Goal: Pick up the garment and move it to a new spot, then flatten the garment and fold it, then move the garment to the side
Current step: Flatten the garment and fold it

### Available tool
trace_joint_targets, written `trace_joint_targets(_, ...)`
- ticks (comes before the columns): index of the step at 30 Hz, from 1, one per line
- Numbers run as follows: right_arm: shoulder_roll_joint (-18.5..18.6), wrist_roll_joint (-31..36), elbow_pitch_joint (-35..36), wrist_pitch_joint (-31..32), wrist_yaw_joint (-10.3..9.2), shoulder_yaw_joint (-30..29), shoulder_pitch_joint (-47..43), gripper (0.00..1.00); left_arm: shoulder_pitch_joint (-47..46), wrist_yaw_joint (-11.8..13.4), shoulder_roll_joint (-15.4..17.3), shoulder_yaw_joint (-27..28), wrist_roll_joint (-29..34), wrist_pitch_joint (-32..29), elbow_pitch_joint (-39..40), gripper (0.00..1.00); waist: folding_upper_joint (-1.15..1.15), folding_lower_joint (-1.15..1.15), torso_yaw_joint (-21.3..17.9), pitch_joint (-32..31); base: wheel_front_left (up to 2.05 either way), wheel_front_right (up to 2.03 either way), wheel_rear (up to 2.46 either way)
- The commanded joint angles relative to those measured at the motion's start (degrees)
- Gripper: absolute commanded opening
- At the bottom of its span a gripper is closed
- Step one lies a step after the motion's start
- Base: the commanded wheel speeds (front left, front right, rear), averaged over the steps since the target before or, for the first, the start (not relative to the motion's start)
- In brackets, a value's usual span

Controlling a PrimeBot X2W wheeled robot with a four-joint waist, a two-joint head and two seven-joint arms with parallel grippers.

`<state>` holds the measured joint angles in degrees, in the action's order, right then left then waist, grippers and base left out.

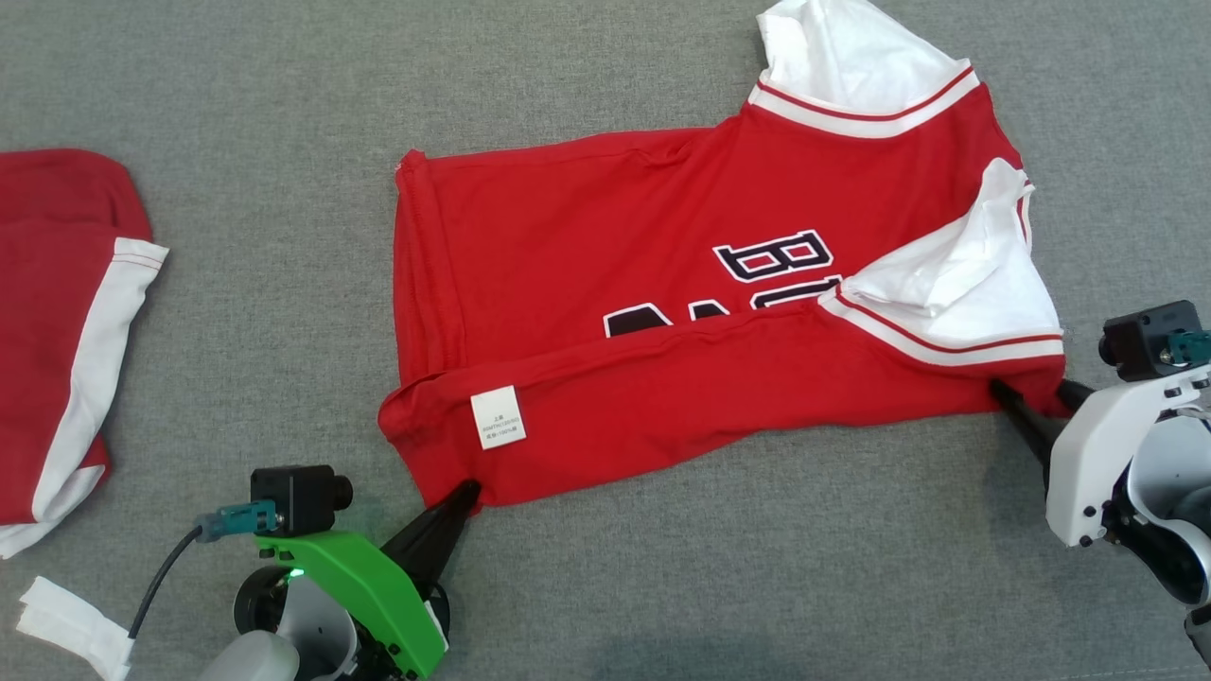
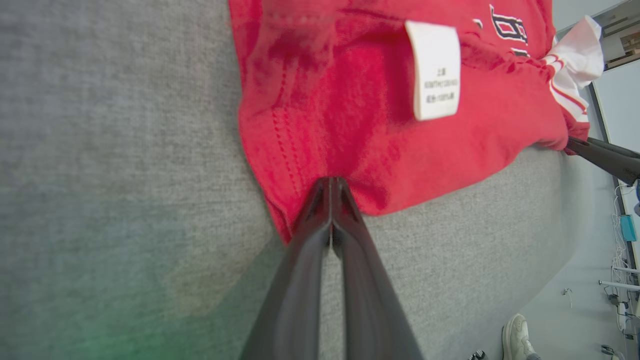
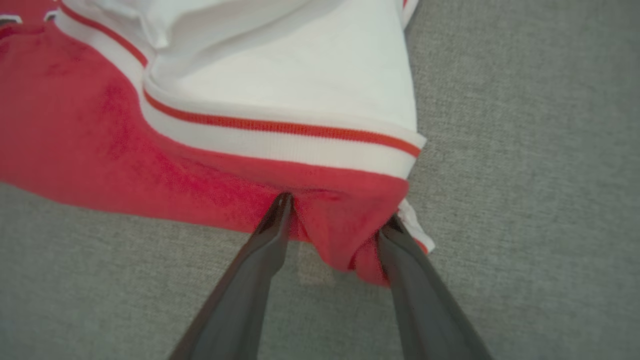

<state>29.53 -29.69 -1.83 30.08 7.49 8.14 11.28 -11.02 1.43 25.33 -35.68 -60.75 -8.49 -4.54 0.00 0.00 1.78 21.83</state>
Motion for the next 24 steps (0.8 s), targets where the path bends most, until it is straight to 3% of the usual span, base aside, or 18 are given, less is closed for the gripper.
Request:
trace_joint_targets(1,0.32,-0.67,-0.48,-0.03,0.00,1.06,0.63,0.00,-0.15,-0.21,0.04,-0.69,0.36,-0.59,-1.28,0.00,0.00,0.00,-0.05,0.02,0.00,0.00,0.00)
trace_joint_targets(13,3.93,-3.86,-1.24,-0.51,-0.04,0.73,-0.79,0.00,2.62,-0.57,5.14,0.26,0.22,-1.45,2.12,0.00,0.00,0.00,-0.05,-2.57,0.00,0.00,0.00)
trace_joint_targets(18,5.80,-5.52,-0.34,0.41,-0.04,-0.11,-2.78,0.00,5.14,0.40,9.08,1.05,-0.76,-3.19,7.46,0.00,0.00,0.00,-0.06,-4.36,0.00,0.00,0.00)
trace_joint_targets(24,6.38,-6.65,0.84,1.17,-0.04,-0.65,-4.32,0.00,7.58,2.37,11.18,1.86,-1.42,-3.66,12.04,0.00,0.00,0.00,-0.31,-5.92,0.00,0.00,0.00)
